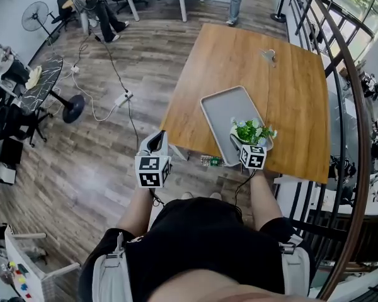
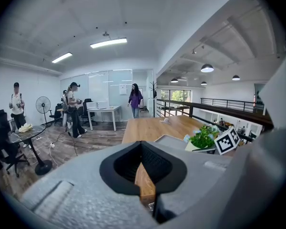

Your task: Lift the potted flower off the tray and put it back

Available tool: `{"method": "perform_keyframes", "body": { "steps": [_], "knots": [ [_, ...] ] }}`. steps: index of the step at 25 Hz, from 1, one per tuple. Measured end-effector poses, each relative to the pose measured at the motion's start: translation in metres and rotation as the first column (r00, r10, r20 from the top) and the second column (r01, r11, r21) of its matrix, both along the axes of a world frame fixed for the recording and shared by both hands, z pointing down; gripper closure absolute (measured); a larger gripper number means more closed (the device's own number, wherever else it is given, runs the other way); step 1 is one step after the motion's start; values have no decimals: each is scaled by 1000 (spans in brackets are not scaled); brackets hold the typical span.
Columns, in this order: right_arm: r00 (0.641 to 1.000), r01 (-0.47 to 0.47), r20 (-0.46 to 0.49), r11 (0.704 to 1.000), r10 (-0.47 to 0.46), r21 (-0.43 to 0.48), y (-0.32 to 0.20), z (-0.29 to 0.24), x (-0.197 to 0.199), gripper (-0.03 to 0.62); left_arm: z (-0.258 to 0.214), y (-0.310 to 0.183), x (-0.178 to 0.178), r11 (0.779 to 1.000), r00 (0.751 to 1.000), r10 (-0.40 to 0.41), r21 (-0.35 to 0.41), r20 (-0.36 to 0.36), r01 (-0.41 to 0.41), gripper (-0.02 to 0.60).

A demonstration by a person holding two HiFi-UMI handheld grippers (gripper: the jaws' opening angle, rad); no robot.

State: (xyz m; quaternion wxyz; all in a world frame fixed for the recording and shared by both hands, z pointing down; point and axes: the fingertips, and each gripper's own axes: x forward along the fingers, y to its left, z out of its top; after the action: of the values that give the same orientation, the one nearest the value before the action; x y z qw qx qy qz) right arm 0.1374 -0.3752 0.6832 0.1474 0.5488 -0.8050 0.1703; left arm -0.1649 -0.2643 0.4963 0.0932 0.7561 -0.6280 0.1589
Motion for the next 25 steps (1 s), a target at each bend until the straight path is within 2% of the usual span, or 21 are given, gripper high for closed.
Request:
{"method": "perform_keyframes", "body": {
  "steps": [11,20,25],
  "knots": [
    [997,29,-72,992,-39,-123,-7,52,-8,14,2,0,-9,1000,1000,-4,0,1,4,569],
    [994,48,-96,991,-61,-128,-10,53,-9,14,0,-5,-2,1000,1000,21,7,-12,-21,569],
    [992,6,-123,999,-9,-32,-4,26,-3,14,-1,-11,7,998,998,53,15,-25,-53,569]
  ]
}}
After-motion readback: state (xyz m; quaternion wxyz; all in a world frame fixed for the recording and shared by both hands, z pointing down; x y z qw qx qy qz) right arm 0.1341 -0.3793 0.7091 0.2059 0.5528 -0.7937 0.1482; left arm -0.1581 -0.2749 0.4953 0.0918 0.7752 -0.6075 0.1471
